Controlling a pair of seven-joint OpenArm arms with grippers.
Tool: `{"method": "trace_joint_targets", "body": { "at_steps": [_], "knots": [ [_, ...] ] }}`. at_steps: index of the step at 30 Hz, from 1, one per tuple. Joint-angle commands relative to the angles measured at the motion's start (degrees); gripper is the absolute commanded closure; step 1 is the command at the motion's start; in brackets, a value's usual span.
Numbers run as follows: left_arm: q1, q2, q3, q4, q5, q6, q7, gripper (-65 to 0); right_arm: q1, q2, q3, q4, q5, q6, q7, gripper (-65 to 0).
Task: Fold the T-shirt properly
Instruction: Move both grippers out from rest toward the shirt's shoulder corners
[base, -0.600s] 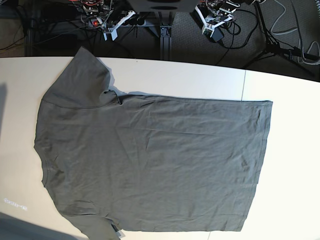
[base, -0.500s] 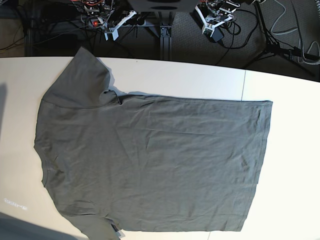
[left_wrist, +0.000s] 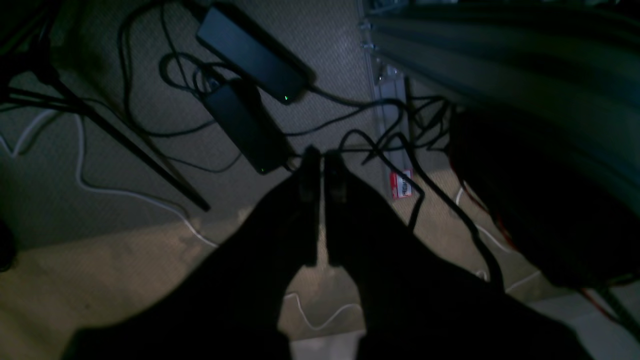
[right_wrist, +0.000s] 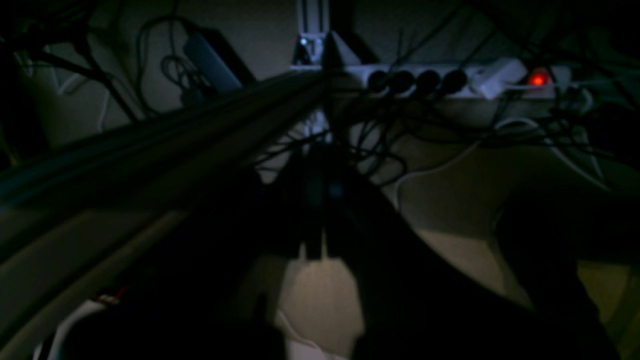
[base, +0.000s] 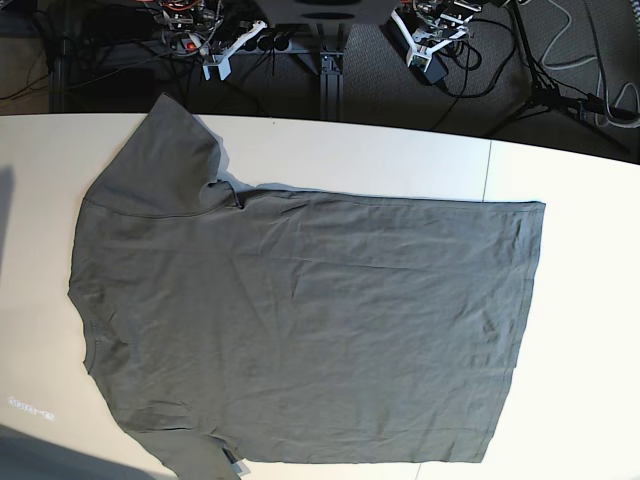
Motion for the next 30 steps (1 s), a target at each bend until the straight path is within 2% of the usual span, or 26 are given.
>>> {"method": "trace_joint_targets", "body": {
  "at_steps": [1,4,9,12,13,16,19,24,30],
  "knots": [
    [0.61,-0.22,-0.07,0.24,-0.13,-1.22,-0.31,-2.0,-0.66,0.92,-0.07,0.42,0.24,-0.76,0.22,0.0],
    [1.6,-1.07,-0.07,1.11,-0.15,-8.02,-0.35,-1.9,-2.49,2.6,-0.07,1.73,0.31,1.68,0.22,0.0],
    [5.62,-4.42,-2.23,7.19,-0.31,-23.1,-0.74,-1.8,-8.52,6.03,-0.07,7.02,4.7,5.68,0.22,0.0],
    [9.42,-6.36,-8.57,12.59,-5.68,-34.86,1.62,0.0,-13.31,8.11,-0.11,12.13,9.33,8.17,0.22,0.0],
    [10.75,-6.93,-11.28,14.64,-8.31,-36.62,3.63,0.0,-15.13,8.83,-0.11,14.23,11.63,8.85,0.22,0.0],
    [15.28,-7.89,-19.87,22.14,-16.22,-36.62,12.15,0.0,-20.79,10.88,-0.11,21.33,18.71,10.38,-0.35,0.0],
    [20.46,-8.35,-27.26,32.24,-20.55,-36.62,17.79,0.0,-26.86,12.96,-0.11,30.12,24.57,10.6,-4.22,0.0],
    [30.64,-11.21,-32.89,53.02,-25.57,-36.62,18.8,0.0,-37.73,17.33,-0.09,46.8,34.93,10.58,-7.65,0.0],
    [42.21,-13.42,-39.65,77.96,-27.96,-36.62,18.84,0.0,-48.85,22.75,0.94,66.47,39.15,10.58,-7.78,0.0]
  ]
}}
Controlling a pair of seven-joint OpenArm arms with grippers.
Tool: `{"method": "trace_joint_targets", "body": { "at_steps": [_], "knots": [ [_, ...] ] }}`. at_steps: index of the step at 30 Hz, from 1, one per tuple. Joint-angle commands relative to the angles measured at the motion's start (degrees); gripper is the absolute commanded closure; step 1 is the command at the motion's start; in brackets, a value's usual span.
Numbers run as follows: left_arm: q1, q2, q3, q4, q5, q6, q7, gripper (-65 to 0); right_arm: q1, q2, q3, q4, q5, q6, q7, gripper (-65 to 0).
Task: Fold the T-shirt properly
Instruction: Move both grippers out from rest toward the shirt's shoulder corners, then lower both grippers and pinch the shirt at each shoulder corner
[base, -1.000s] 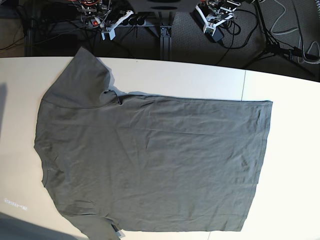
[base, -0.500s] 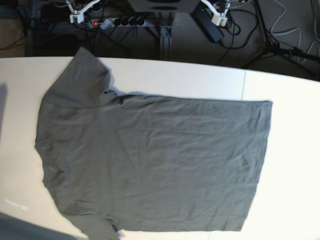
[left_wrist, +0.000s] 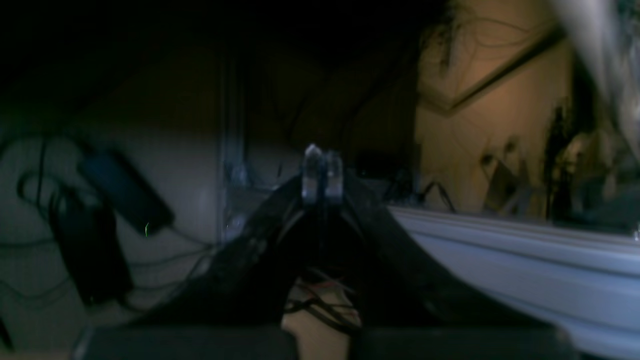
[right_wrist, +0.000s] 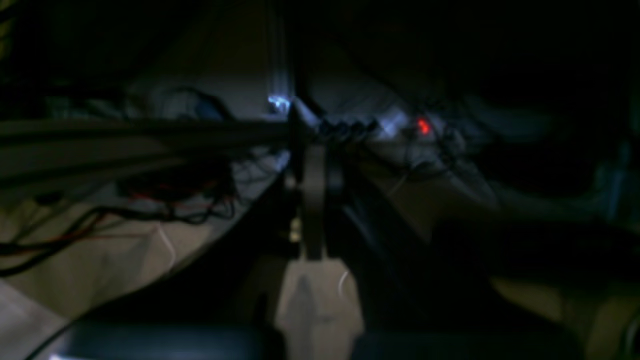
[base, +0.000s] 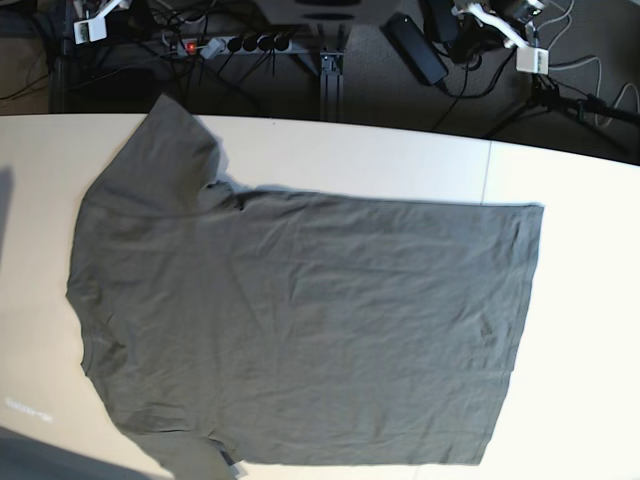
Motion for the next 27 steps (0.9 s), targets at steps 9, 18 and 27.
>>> {"method": "trace_joint_targets", "body": {
  "at_steps": [9,18,27],
  "knots": [
    [7.69,-0.44,-10.43,24.57,-2.6,-1.11,6.19,-26.1,-4.15,1.7,16.22,19.69,17.7,4.31,-6.86,-2.9],
    [8.02,-2.14,-11.26,28.22,-2.58,-1.11,8.46,-29.6,5.7,2.64,20.15,20.04,26.51,1.11,-14.75,-42.9],
    [8.04,-2.34,-11.26,28.22,-2.38,-1.11,10.29,-29.6,13.33,2.67,15.17,10.93,29.99,1.14,-18.99,-42.9]
  ]
}}
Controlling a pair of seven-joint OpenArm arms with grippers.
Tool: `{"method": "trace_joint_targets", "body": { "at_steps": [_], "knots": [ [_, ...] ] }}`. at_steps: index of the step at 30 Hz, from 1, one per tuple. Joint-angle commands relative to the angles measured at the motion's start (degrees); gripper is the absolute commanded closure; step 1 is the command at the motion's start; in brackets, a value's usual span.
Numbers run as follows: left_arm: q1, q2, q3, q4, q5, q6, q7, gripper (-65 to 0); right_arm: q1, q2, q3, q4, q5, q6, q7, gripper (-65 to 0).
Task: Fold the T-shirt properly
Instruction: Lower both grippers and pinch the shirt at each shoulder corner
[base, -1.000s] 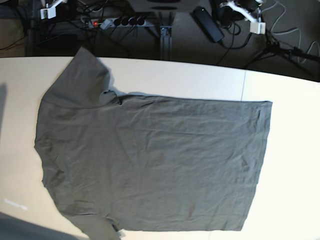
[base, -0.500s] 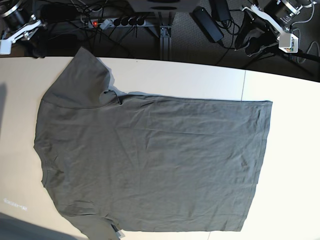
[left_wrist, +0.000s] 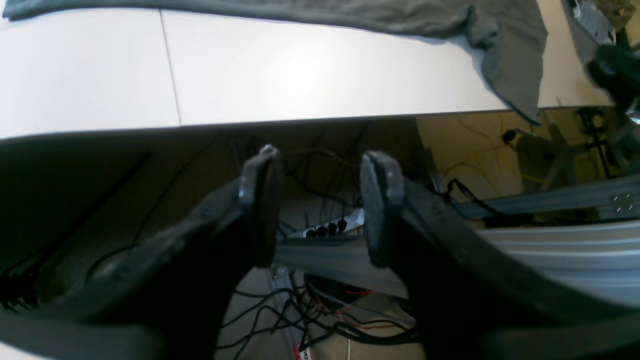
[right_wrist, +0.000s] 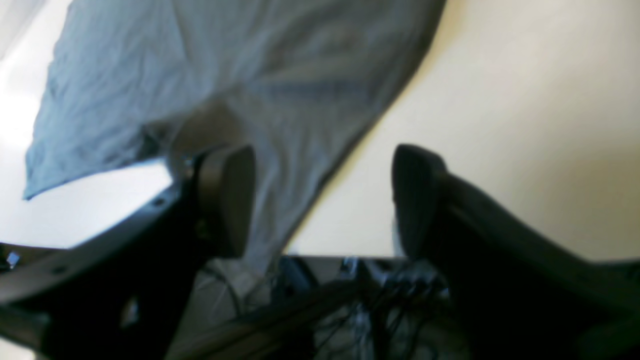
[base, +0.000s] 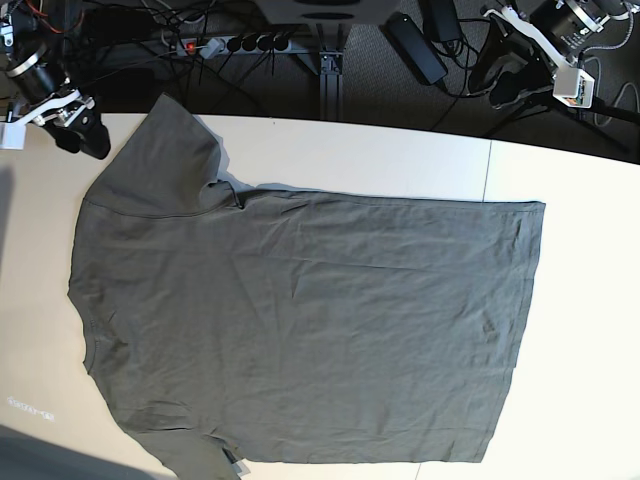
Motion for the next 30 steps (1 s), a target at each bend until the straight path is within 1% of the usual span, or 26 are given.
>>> {"method": "trace_joint_targets", "body": {
  "at_steps": [1,6,11,14,16,19,24,28,30],
  "knots": [
    [0.66,-0.33,-0.37,0.9,-0.87,-0.93,-0.87,-29.6,0.37,0.96,-0.74,-0.7,1.14,1.68,0.2,-42.9],
    [0.66,-0.61,-0.37,0.9,-0.96,-0.93,-0.9,-29.7,2.97,0.94,-6.69,-3.91,0.7,1.68,-0.81,-42.9],
    [0.63,-2.58,-1.42,0.9,-1.01,-0.93,-1.79,-30.6,3.93,0.63,-10.23,-4.0,0.24,1.68,-0.79,-42.9],
    [0.46,-4.0,-3.37,0.9,-0.94,-0.93,-3.52,-35.7,4.74,0.55,-12.2,-4.02,-0.59,1.68,-0.79,-42.9],
    [0.31,-5.14,-4.85,0.9,-0.72,-0.93,-5.77,-37.0,5.09,0.33,-12.94,-4.02,-1.03,1.68,-0.76,-42.9],
    [0.31,-6.86,-7.3,0.9,-0.59,-0.93,-8.31,-37.0,6.16,0.33,-13.14,-4.02,-0.96,1.68,-0.79,-42.8],
    [-1.7,-10.03,-8.98,0.85,-0.57,-0.93,-8.39,-37.0,8.17,0.31,-13.16,-4.02,-1.31,1.7,-0.79,-42.8],
    [-5.55,-12.11,-8.81,-0.15,-0.61,3.65,-6.86,-37.0,8.55,0.31,-13.16,-3.96,-2.47,1.7,-0.74,-42.8],
    [-8.33,-13.29,-8.39,-2.12,-0.59,4.2,-6.82,-37.0,8.5,0.31,-13.16,-3.96,-2.54,1.7,-0.76,-42.8]
  ]
}}
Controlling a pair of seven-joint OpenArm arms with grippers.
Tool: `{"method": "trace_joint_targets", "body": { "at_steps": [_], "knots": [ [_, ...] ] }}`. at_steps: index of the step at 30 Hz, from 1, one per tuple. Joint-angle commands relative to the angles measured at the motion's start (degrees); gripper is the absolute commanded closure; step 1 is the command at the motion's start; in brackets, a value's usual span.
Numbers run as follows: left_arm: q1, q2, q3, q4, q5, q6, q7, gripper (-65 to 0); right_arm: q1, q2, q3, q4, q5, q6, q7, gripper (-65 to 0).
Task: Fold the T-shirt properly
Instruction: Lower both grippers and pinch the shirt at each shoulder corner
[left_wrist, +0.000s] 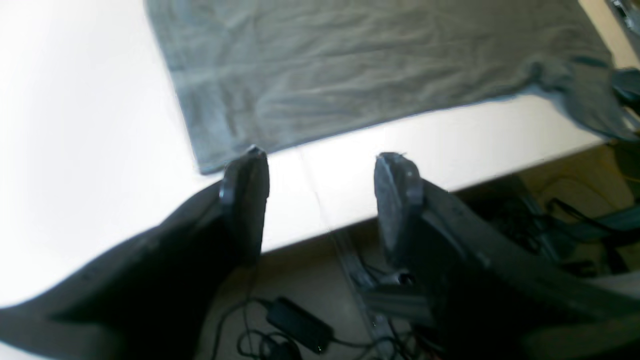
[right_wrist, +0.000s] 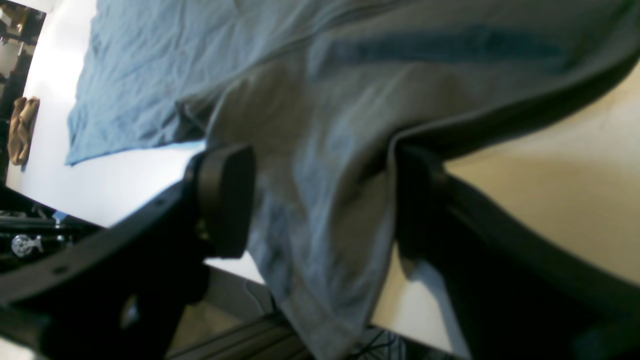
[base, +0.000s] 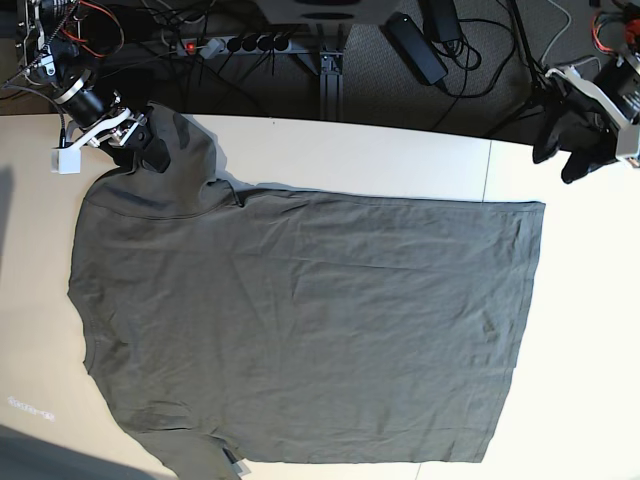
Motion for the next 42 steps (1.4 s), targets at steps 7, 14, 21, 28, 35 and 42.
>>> {"method": "trace_joint_targets", "body": {
  "at_steps": [7,14,21,28,35,42],
  "knots": [
    [-13.57,-5.97,6.23,-16.37,-0.74,3.04,0.61,-37.0,-0.22,0.68,0.17,0.35,-2.54,1.7,-0.57,-42.8],
    [-28.52,-8.37,13.84,-35.01,-6.95,2.99,7.8,-37.0,-0.22,0.68,0.17,0.35,-2.54,1.7,-0.59,-42.8],
    [-34.75,-8.35,20.09,-39.8,-8.02,1.42,12.13,-37.0,-0.24,0.7,0.17,0.35,-4.48,1.7,-0.59,-42.8],
    [-37.29,-8.31,28.37,-39.8,-5.38,1.44,13.4,-37.0,-0.22,0.83,0.22,0.35,-4.66,1.7,-0.59,-42.8],
    [-38.93,-7.85,33.33,-40.0,-2.51,1.44,13.38,-37.0,-0.28,0.83,0.22,0.35,-4.66,1.73,-0.61,-42.8],
    [-38.93,-5.16,33.51,-40.06,-0.63,1.49,12.55,-36.9,-0.37,0.81,0.22,0.35,-4.96,1.73,-0.59,-42.8]
  ]
}}
